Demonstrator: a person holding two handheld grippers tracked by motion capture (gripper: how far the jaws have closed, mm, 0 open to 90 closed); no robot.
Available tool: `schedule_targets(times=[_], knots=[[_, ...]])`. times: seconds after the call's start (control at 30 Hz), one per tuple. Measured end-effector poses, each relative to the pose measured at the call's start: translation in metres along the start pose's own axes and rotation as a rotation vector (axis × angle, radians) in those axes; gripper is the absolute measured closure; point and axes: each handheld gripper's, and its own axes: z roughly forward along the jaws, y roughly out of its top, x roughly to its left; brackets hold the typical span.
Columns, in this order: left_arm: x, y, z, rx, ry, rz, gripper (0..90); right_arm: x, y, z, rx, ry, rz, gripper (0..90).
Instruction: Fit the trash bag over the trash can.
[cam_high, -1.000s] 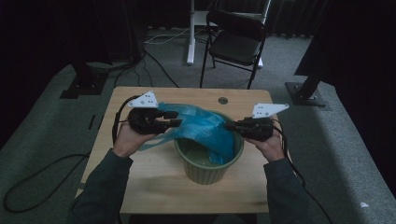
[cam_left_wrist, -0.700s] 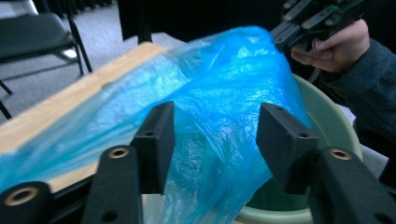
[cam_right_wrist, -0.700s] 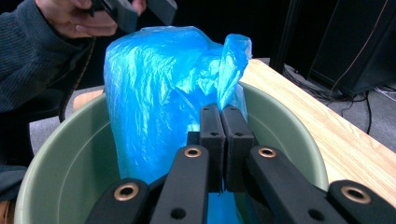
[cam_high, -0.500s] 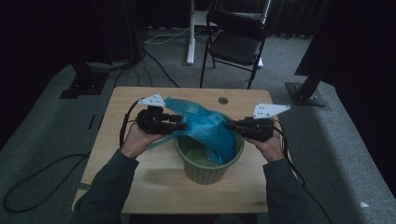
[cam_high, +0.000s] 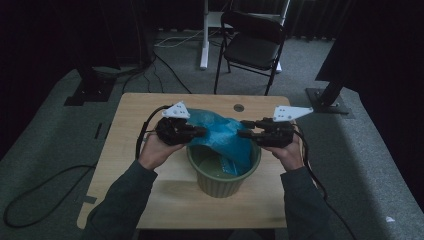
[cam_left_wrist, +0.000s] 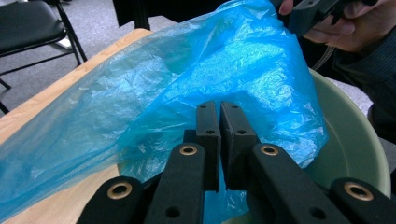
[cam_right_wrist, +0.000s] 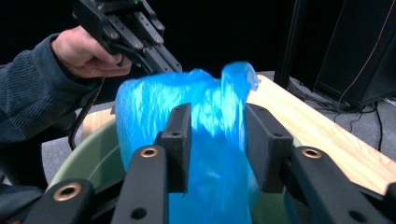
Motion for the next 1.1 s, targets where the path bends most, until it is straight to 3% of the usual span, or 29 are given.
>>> schedule_targets(times=[0.2, 0.3, 0.37, 0.47, 0.67, 0.93, 1.03, 1.1], knots=[[-0.004, 0.002, 0.003, -0.008, -0.001, 0.015, 86.3, 0.001, 0.013, 0.003, 0.001, -0.013, -0.009, 60.2], [-0.005, 0.002, 0.003, -0.014, -0.001, 0.019, 86.4, 0.001, 0.015, 0.006, 0.023, -0.027, -0.011, 67.3], [-0.006, 0.002, 0.000, -0.016, 0.008, 0.024, 86.6, 0.002, 0.012, 0.008, 0.051, -0.040, -0.019, 80.7], [-0.005, -0.001, -0.004, -0.017, 0.019, 0.025, 88.3, 0.002, 0.007, 0.006, 0.068, -0.067, -0.021, 87.0], [0.000, -0.005, -0.011, -0.026, 0.027, 0.011, 88.5, 0.002, 0.001, -0.004, 0.049, -0.075, -0.022, 88.1], [0.016, -0.011, -0.021, -0.056, 0.094, -0.055, 86.4, 0.003, 0.001, -0.009, 0.030, -0.069, -0.041, 88.0], [0.022, -0.015, -0.020, -0.041, 0.109, -0.062, 84.9, 0.003, 0.001, -0.010, 0.024, -0.072, -0.041, 88.1], [0.025, -0.017, -0.015, -0.028, 0.094, -0.074, 83.5, 0.004, 0.001, -0.010, 0.022, -0.073, -0.041, 88.1]])
